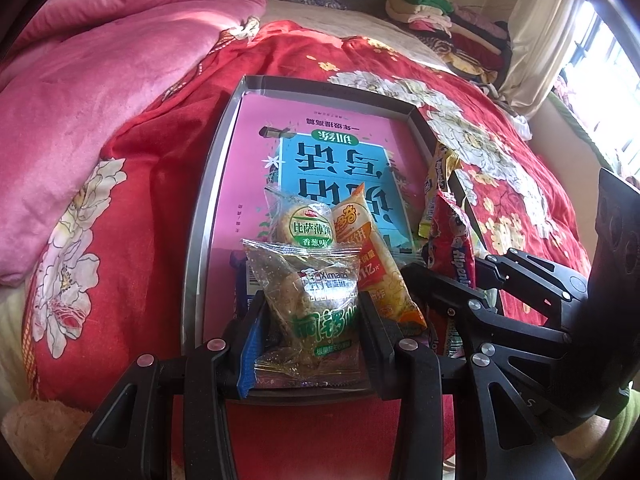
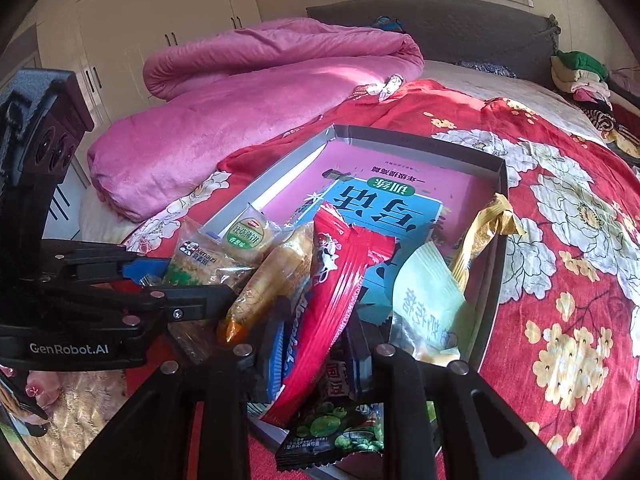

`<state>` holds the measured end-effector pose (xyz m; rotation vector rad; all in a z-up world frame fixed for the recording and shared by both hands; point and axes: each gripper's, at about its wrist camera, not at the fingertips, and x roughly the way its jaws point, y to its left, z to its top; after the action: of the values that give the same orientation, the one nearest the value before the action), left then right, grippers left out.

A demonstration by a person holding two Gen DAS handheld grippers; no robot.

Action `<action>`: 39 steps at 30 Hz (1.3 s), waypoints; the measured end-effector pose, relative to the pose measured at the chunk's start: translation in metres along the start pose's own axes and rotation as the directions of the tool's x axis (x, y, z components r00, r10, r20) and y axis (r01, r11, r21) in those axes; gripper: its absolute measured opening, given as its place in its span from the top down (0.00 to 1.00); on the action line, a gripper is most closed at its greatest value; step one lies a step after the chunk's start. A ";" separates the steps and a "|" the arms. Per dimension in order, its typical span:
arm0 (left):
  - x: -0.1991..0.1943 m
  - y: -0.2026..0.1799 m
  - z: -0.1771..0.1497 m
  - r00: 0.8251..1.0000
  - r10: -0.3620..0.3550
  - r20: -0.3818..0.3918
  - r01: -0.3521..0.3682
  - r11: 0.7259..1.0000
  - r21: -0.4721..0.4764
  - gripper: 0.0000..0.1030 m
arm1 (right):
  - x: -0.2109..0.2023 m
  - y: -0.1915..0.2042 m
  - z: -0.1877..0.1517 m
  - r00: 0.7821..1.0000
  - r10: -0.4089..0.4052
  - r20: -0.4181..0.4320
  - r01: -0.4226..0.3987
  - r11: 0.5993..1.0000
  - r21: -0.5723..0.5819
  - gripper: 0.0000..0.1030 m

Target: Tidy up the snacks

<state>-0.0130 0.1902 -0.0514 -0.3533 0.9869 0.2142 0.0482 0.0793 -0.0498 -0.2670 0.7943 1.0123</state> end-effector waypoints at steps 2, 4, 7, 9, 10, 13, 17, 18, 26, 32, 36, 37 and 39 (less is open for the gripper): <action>0.000 0.000 0.000 1.000 -0.005 0.004 0.005 1.000 0.000 0.57 | 0.000 -0.001 0.000 1.000 -0.012 0.004 0.012 1.000 -0.011 0.75; -0.001 0.000 0.001 1.000 -0.013 0.009 0.013 1.000 0.000 0.57 | 0.000 -0.002 0.001 1.000 -0.016 0.008 0.016 1.000 -0.010 0.75; -0.002 -0.002 0.001 1.000 -0.017 0.016 0.017 1.000 0.008 0.57 | 0.001 -0.004 0.001 1.000 -0.019 0.012 0.019 1.000 -0.013 0.74; -0.002 -0.002 0.001 1.000 -0.014 0.016 0.014 1.000 0.009 0.57 | 0.001 -0.004 0.002 1.000 -0.020 0.013 0.021 1.000 -0.012 0.74; -0.002 -0.001 0.001 1.000 -0.016 0.016 0.016 1.000 0.006 0.57 | 0.001 -0.004 0.002 1.000 -0.020 0.013 0.021 1.000 -0.013 0.74; -0.001 0.000 0.001 1.000 -0.017 0.017 0.017 1.000 0.000 0.57 | 0.001 -0.006 0.002 1.000 0.003 0.007 -0.003 1.000 0.006 0.74; -0.002 0.000 0.002 0.999 -0.022 0.024 0.022 1.000 0.000 0.57 | 0.000 -0.009 0.002 0.999 0.051 -0.004 -0.051 0.998 0.042 0.73; -0.002 0.000 0.003 0.999 -0.024 0.025 0.024 1.000 0.001 0.57 | -0.002 -0.008 0.002 0.999 0.052 -0.001 -0.052 0.998 0.037 0.73; -0.003 -0.001 0.002 0.999 -0.024 0.025 0.024 1.000 0.004 0.57 | -0.013 0.000 0.003 0.998 0.061 0.011 -0.061 0.998 0.011 0.66; -0.004 -0.002 0.002 0.999 -0.025 0.028 0.025 1.000 0.006 0.57 | -0.020 -0.001 0.003 0.997 0.080 0.014 -0.081 0.996 0.038 0.57; -0.005 -0.003 0.002 0.999 -0.024 0.031 0.023 1.000 0.009 0.57 | -0.028 -0.004 0.004 0.997 0.072 0.031 -0.074 0.996 0.052 0.54; -0.005 -0.003 0.003 0.999 -0.023 0.031 0.023 1.000 0.009 0.57 | -0.031 -0.004 0.004 0.997 0.066 0.038 -0.068 0.997 0.048 0.53; -0.006 -0.003 0.002 0.999 -0.025 0.033 0.025 1.000 0.009 0.57 | -0.037 -0.004 0.003 0.998 0.038 0.051 -0.040 0.998 0.039 0.51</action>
<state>-0.0136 0.1884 -0.0448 -0.3533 0.9496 0.1925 0.0423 0.0554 -0.0225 -0.1919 0.7754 1.0350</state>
